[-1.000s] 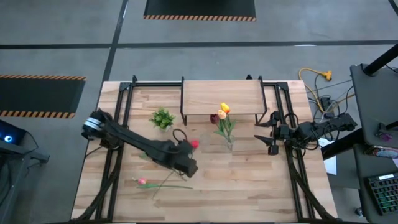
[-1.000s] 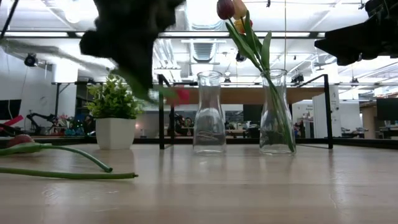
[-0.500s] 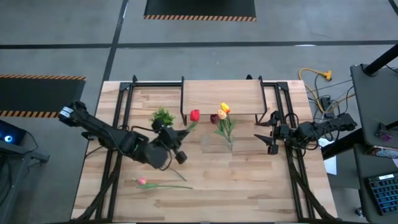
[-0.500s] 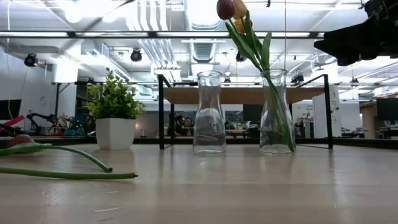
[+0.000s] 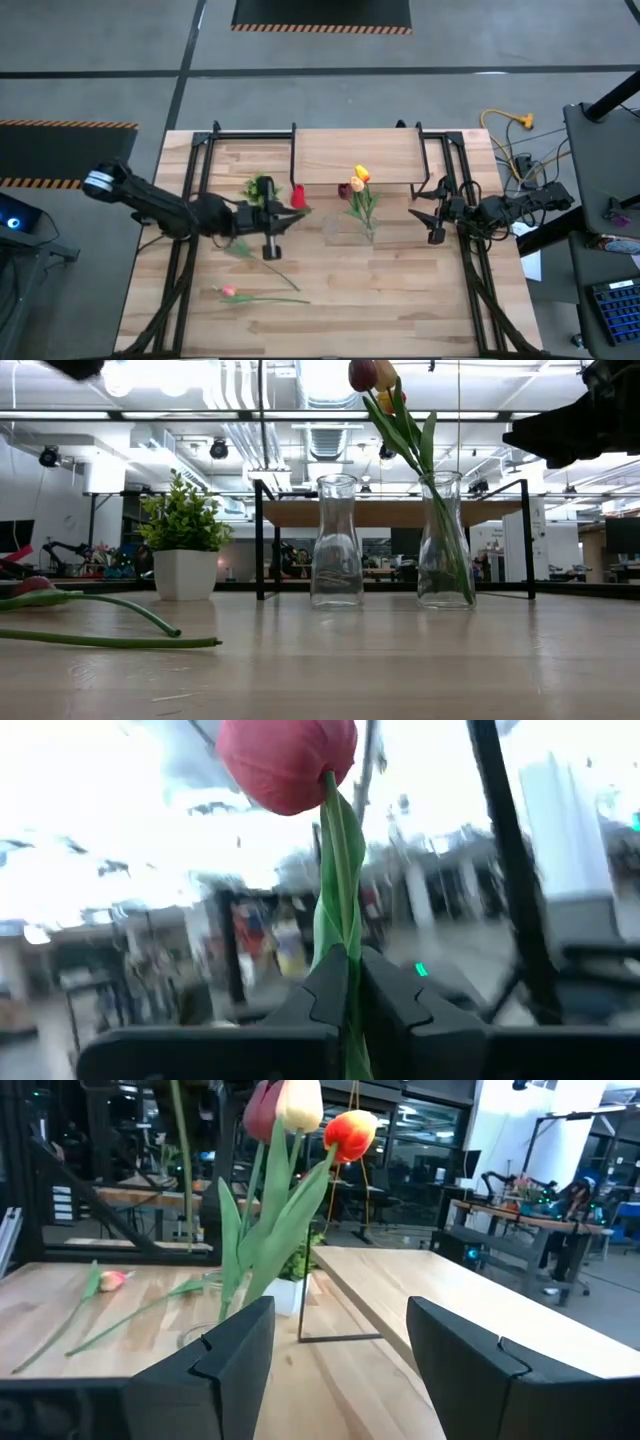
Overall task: Pick and place flowers into a vace then onto a shelf
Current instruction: Put the red tulip into the left transparent vase
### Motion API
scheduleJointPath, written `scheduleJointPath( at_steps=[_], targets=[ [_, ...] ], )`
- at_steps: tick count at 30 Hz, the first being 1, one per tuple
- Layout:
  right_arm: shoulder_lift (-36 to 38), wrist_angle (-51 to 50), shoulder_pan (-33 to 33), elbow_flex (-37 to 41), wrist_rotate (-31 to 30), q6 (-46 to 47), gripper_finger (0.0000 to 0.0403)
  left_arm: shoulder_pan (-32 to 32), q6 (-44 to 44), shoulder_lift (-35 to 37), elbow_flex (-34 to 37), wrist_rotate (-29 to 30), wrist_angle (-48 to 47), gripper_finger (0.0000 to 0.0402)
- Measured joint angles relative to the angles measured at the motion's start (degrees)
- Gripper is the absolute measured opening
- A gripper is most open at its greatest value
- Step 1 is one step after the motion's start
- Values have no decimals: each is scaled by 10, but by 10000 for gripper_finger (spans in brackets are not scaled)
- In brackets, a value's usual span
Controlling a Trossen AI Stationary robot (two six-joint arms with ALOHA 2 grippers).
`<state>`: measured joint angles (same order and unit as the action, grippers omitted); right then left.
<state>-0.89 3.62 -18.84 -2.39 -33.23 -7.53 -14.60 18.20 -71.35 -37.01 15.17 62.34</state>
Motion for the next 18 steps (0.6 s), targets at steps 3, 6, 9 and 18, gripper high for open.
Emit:
scheduleJointPath(
  at_steps=[3, 6, 9, 18],
  targets=[
    [0, 0, 0, 0, 0, 0, 219, 28, 3, -17, 33, -2, 99, 1],
    [0, 0, 0, 0, 0, 0, 219, 51, -5, -31, 41, -50, 135, 1],
    [0, 1, 0, 0, 0, -2, 219, 70, -28, -41, 23, -106, 143, 1],
    [0, 1, 0, 0, 0, -5, 219, 84, -8, -118, -49, -110, 142, 1]
  ],
)
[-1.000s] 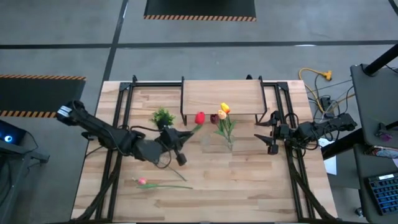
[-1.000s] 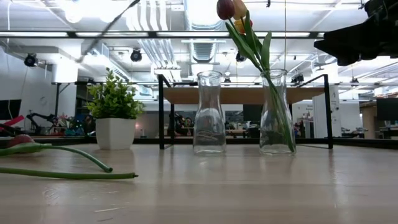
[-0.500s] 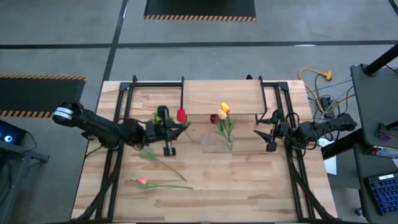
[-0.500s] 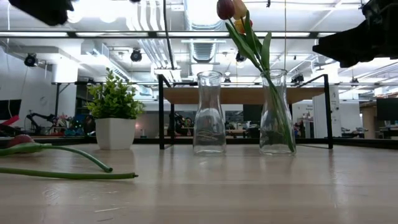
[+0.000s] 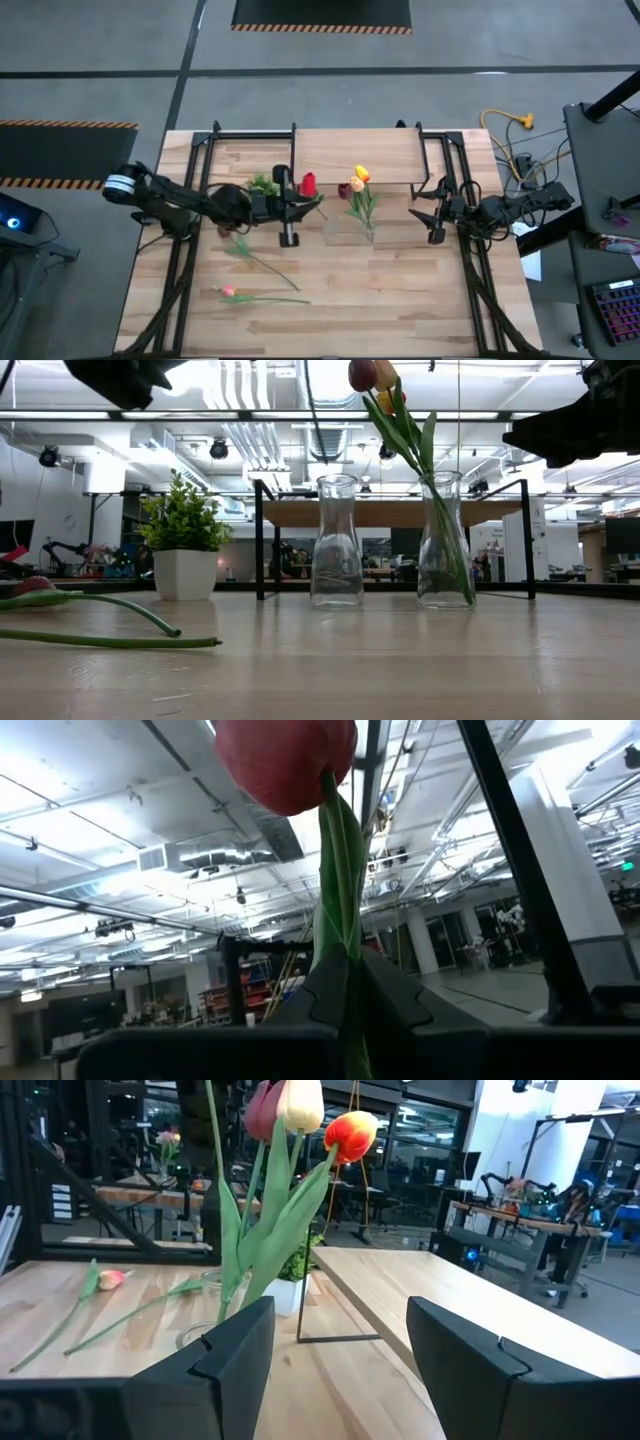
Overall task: Pick and place flowers into a vace then onto a shelf
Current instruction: Put the red tulip into the left transparent vase
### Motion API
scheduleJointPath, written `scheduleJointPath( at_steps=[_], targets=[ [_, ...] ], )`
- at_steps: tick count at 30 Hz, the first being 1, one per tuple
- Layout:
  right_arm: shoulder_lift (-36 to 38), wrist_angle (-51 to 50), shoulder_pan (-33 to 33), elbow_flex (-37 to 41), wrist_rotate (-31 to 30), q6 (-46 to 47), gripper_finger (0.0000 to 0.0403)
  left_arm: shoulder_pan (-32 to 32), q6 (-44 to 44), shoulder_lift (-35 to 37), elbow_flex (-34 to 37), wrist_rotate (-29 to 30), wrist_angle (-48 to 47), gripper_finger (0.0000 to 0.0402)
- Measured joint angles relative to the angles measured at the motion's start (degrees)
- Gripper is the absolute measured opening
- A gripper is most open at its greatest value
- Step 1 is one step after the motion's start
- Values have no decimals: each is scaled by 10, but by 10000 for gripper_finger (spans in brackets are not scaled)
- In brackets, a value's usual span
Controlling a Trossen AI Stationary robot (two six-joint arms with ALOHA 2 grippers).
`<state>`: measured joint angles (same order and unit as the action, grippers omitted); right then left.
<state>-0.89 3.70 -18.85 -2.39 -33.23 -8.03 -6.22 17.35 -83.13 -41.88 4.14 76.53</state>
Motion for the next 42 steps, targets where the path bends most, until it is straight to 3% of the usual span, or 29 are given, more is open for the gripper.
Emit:
scheduleJointPath(
  at_steps=[5, 24, 28, 32, 37, 42],
  targets=[
    [0, 0, 0, 0, 0, -1, 219, 3, 1, -32, -25, 0, -1, 1],
    [0, -1, 0, 0, 0, -1, 219, 15, -35, -99, -4, 7, -14, 12],
    [0, -1, 0, 0, 0, 1, 219, 25, -62, -99, -4, 8, -26, 49],
    [0, -1, 0, 0, 0, 1, 219, 27, -69, -97, -4, 8, -42, 111],
    [0, -2, 0, 0, 0, 1, 219, 27, -93, -69, -3, 8, -122, 191],
    [0, -3, 0, 0, 0, 1, 219, 24, -100, -12, -3, 7, -219, 235]
  ],
)
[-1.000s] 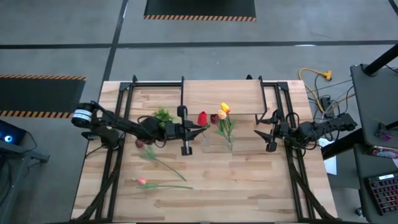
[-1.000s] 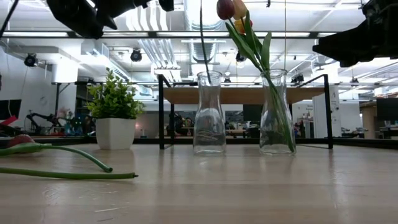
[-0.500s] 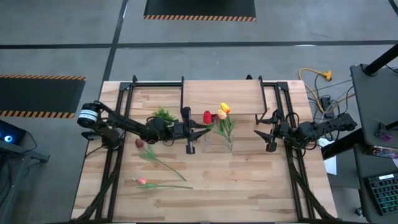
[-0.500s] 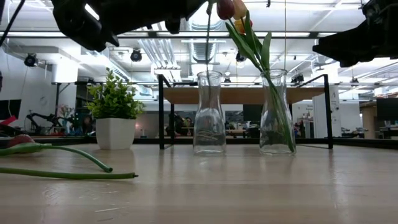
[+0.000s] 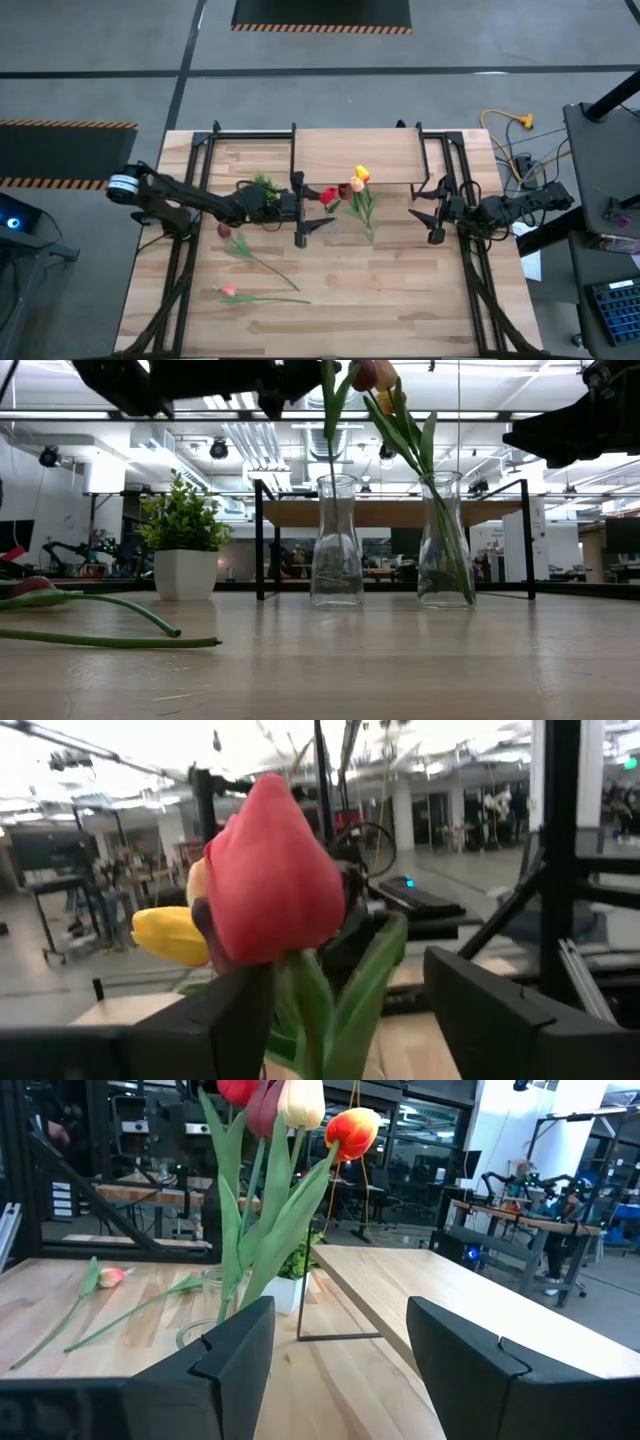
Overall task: Pick and place flowers into a vace then onto a shelf
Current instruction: Put the red tulip into the left transparent vase
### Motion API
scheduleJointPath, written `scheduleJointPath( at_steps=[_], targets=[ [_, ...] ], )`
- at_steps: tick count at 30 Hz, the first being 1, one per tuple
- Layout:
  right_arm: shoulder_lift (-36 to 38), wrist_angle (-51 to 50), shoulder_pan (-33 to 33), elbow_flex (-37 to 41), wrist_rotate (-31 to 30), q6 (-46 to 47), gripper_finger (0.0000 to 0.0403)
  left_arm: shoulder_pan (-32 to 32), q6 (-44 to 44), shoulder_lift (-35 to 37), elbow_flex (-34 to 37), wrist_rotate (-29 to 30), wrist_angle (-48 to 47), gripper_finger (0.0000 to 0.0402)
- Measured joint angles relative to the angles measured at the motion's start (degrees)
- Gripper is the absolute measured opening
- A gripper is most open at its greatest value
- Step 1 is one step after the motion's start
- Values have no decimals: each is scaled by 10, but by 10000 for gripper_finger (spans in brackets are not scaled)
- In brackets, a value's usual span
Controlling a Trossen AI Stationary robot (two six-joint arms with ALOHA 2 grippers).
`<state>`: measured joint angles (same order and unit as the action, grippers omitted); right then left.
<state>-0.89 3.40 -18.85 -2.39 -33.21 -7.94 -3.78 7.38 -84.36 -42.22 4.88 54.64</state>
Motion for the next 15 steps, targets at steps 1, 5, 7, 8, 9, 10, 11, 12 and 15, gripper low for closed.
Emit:
scheduleJointPath(
  at_steps=[1, 5, 7, 8, 9, 10, 11, 12, 15],
  targets=[
    [0, 0, 0, 0, 0, 0, 219, 0, 0, 15, 0, 0, -24, 239],
    [0, 0, 0, 0, 0, -1, 219, 0, -35, 81, -7, -1, -145, 246],
    [0, -1, 0, 0, 0, -2, 219, 0, -56, 106, -10, 0, -198, 246],
    [0, -1, 0, 0, 0, -2, 219, 0, -59, 115, -10, 0, -218, 246],
    [0, -1, 0, 0, 0, -2, 219, 0, -61, 121, -10, 0, -235, 246],
    [0, -1, 0, 0, 0, -2, 219, 0, -63, 125, -8, 0, -249, 246],
    [0, 0, 0, 0, 0, -2, 219, 0, -65, 126, -8, 0, -259, 246],
    [0, 0, 0, 0, 0, -2, 219, 0, -70, 125, -8, 0, -264, 246],
    [0, 2, 0, 0, 0, -2, 219, 0, -81, 108, -8, 0, -266, 246]
  ],
)
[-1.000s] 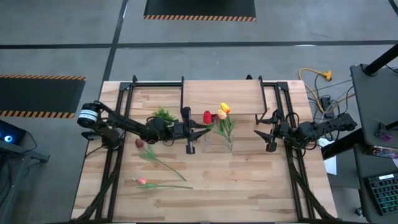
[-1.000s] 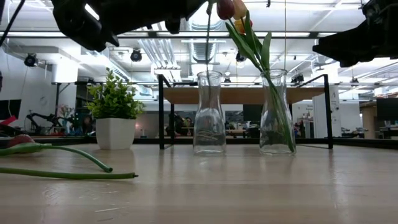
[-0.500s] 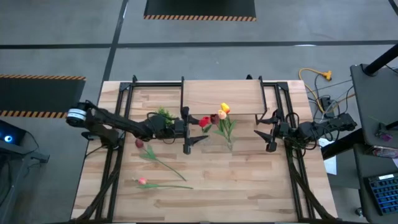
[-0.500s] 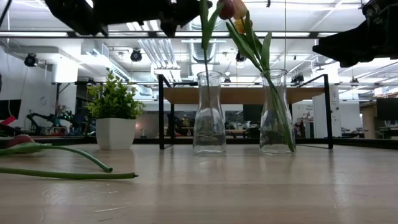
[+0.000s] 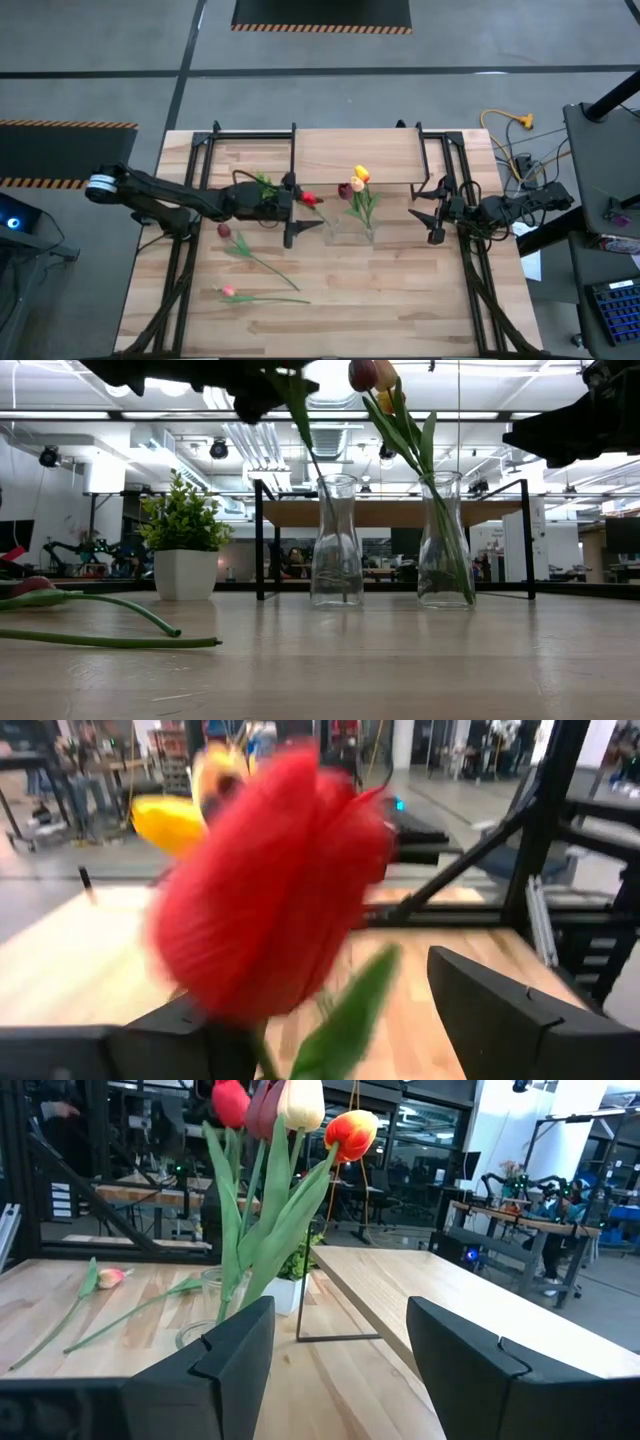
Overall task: Pick and place flowers into a vace then onto a shelf
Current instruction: Put the red tulip into the left transparent vase, then put the dark red tulip into the left transparent vase
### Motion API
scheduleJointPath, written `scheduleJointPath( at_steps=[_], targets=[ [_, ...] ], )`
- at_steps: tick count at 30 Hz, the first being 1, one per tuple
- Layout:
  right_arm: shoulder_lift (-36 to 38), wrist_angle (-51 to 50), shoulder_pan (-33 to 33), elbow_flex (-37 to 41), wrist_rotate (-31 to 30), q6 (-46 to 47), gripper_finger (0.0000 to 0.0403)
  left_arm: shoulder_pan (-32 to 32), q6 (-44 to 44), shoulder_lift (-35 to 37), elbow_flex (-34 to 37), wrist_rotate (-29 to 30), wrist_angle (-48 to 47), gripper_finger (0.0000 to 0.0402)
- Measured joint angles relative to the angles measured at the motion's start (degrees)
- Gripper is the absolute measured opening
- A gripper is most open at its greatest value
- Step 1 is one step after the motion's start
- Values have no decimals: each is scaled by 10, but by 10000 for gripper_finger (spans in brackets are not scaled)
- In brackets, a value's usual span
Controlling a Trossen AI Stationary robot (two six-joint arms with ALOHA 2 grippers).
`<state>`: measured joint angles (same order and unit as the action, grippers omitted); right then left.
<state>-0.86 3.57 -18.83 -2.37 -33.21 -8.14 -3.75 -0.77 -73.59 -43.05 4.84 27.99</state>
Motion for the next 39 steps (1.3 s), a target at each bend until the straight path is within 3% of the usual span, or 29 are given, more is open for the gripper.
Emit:
scheduleJointPath(
  at_steps=[6, 22, 29, 39],
  targets=[
    [0, 1, 0, 0, 0, 0, 219, 2, 27, -36, -12, 0, 0, 247],
    [0, 0, 0, 0, 0, 0, 219, 5, 62, -25, -72, 0, -28, 247],
    [0, -1, 0, 0, 0, 1, 219, 5, 63, -25, -149, 0, -151, 247],
    [0, -2, 0, 0, 0, 0, 219, 5, 31, -25, -313, 0, -411, 247]
  ],
)
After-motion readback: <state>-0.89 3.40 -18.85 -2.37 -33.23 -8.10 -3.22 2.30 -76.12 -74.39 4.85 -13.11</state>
